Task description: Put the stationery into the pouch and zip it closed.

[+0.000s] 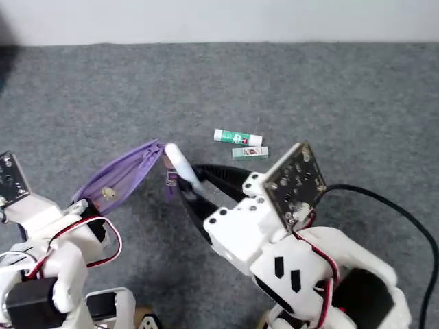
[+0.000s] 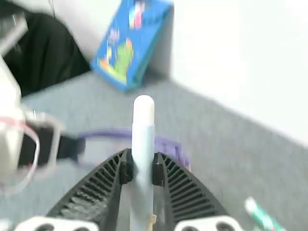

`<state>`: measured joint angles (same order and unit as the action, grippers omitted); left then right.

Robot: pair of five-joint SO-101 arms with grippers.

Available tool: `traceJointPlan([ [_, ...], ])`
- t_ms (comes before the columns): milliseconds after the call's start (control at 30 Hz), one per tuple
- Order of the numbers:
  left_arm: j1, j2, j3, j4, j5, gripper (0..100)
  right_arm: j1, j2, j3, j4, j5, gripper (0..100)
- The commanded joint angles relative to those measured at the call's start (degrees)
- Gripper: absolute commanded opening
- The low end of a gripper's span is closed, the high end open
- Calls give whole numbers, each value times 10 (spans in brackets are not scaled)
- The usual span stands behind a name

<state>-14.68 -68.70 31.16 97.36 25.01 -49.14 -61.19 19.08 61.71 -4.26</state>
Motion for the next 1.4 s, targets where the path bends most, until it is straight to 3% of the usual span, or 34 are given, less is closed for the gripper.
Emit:
traceJointPlan([
  [0,0,7,0,1,6,12,-14,-29,46,-139,-11,8],
  [233,0,7,0,2,6,12,-58,-28,155,-380,-4,8],
  [333,0,8,1,2,7,12,-83,-10,200,-479,33,8],
  [567,-1,6,30,2,8,12,-89,87,226,-676,51,8],
  [1367,-1,5,27,2,7,12,-65,359,251,-936,51,8],
])
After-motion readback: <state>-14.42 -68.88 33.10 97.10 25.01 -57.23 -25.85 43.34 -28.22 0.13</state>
